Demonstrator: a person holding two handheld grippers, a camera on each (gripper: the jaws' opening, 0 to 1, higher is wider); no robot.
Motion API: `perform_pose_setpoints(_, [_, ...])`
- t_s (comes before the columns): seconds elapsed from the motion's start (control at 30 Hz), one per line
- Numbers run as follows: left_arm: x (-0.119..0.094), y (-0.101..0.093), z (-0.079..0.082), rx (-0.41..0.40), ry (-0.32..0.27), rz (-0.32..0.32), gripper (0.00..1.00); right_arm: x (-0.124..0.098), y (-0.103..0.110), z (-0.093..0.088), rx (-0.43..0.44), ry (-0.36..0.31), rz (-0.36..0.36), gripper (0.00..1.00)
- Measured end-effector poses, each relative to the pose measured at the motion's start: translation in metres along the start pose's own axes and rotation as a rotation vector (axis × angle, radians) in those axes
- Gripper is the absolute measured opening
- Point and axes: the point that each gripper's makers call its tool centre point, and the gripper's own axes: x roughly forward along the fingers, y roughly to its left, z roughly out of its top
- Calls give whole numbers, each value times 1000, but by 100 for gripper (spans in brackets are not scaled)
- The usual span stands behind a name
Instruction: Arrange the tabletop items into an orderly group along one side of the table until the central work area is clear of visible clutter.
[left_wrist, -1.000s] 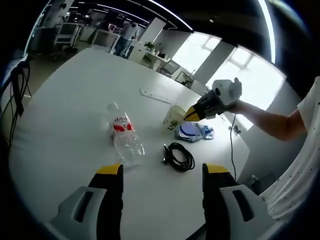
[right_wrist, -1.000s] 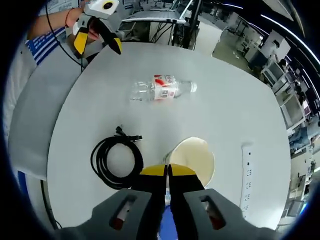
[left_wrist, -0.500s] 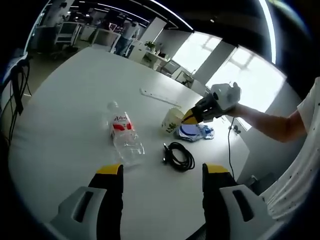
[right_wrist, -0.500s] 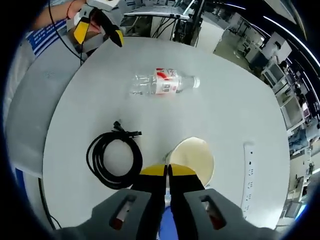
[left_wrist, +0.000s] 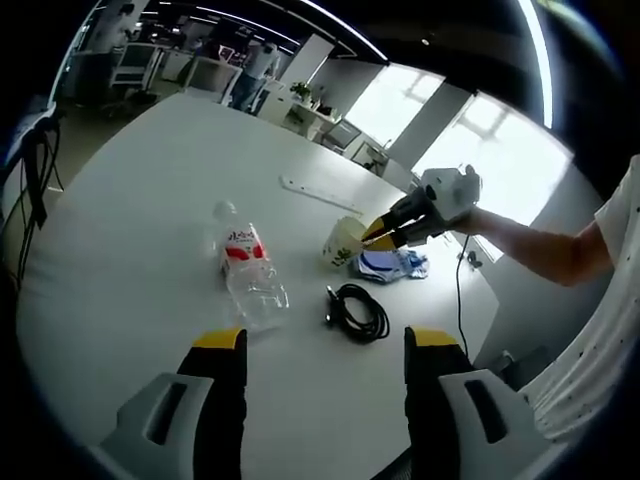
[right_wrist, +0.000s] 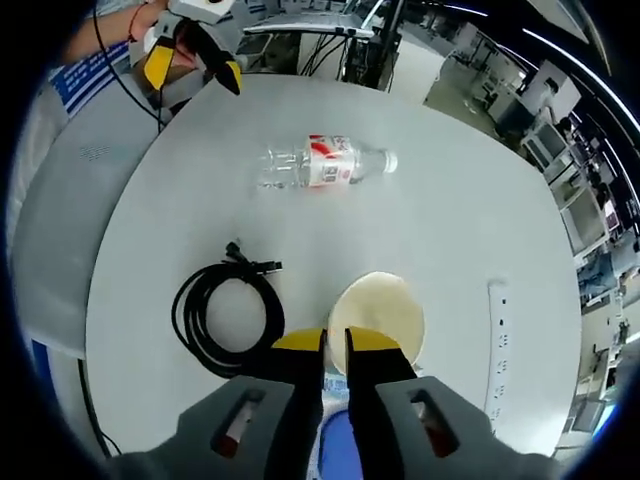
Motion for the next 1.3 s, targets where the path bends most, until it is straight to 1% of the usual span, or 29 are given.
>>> perform_pose_setpoints(0.13, [0,0,0,-2,-2,-1,64,0,0,0,0,-2,-1,9])
perform_pose_setpoints(0.27, [0,-1,0,-1,-1,-2,64,0,-1,1,5,-10,-8,14])
perform_pose_setpoints(0.43, [0,-1,1,1,-2,-3,64,-2,-1,0,13,-12,-9,17])
perform_pose_setpoints(0.77, [1,-4,2,8,0,-7,64,-10,-2,5,26,-36,-30,21])
perform_pose_setpoints(1.07, [2,-7,6,21,0,-13,64,-19,-9,11,52,-64,-65,27])
perform_pose_setpoints(1.3, [2,-10,9,31,1,-19,64,-26,-12,15,78,-86,-85,28])
